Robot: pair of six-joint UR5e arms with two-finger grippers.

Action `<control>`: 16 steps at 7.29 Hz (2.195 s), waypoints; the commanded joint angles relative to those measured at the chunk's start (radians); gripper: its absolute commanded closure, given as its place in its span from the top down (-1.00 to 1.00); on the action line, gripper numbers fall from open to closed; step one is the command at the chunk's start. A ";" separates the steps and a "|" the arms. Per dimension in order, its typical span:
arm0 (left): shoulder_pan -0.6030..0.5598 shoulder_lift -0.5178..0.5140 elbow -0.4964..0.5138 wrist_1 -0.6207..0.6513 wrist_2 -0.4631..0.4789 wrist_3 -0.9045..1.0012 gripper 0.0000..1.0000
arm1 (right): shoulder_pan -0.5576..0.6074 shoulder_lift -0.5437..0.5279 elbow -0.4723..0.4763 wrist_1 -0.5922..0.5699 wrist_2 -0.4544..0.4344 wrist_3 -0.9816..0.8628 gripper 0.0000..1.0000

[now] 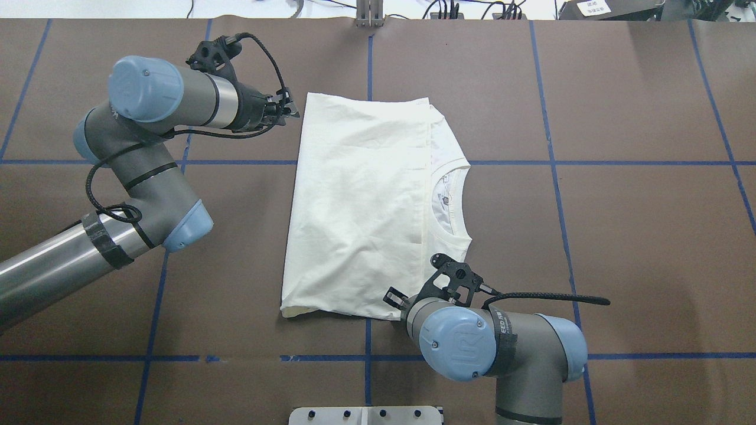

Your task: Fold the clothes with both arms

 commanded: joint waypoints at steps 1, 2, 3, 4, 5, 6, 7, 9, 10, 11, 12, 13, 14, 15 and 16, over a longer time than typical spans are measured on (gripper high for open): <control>0.002 -0.001 0.000 0.000 0.001 -0.023 -0.18 | 0.003 -0.007 0.043 -0.039 0.001 -0.009 -1.00; 0.002 -0.001 0.000 0.000 0.001 -0.027 -0.18 | 0.006 -0.007 0.074 -0.089 0.001 -0.013 -1.00; 0.008 -0.001 0.000 0.000 0.001 -0.028 -0.18 | 0.015 -0.008 0.107 -0.126 0.003 -0.015 -1.00; 0.008 0.001 0.000 0.000 0.001 -0.028 -0.18 | 0.026 -0.014 0.124 -0.148 0.004 -0.020 -1.00; 0.010 0.001 0.002 0.000 0.003 -0.028 -0.17 | 0.034 -0.030 0.135 -0.150 0.003 -0.030 -1.00; 0.014 0.004 0.005 -0.002 0.004 -0.027 -0.17 | 0.034 -0.062 0.150 -0.148 0.000 -0.038 -1.00; 0.014 0.006 0.005 -0.002 0.004 -0.027 -0.17 | 0.020 -0.080 0.151 -0.148 -0.012 -0.037 -1.00; 0.014 0.006 0.005 -0.002 0.004 -0.027 -0.17 | -0.021 -0.094 0.141 -0.148 -0.054 -0.036 -0.15; 0.016 0.006 0.005 -0.002 0.004 -0.027 -0.17 | -0.020 -0.097 0.144 -0.147 -0.052 -0.038 -0.11; 0.017 0.006 0.005 -0.002 0.004 -0.027 -0.17 | -0.018 -0.097 0.144 -0.147 -0.052 -0.038 -0.03; 0.018 0.006 0.005 -0.002 0.004 -0.027 -0.17 | -0.020 -0.096 0.141 -0.147 -0.056 -0.035 0.06; 0.018 0.006 0.005 -0.002 0.004 -0.027 -0.17 | -0.020 -0.097 0.129 -0.144 -0.063 -0.023 0.15; 0.018 0.006 0.005 -0.002 0.004 -0.027 -0.17 | -0.018 -0.096 0.126 -0.144 -0.104 -0.018 0.21; 0.018 0.006 0.005 -0.002 0.004 -0.027 -0.17 | -0.009 -0.094 0.121 -0.139 -0.112 -0.018 0.21; 0.018 0.006 0.005 -0.002 0.004 -0.027 -0.17 | -0.008 -0.088 0.108 -0.136 -0.112 -0.017 0.21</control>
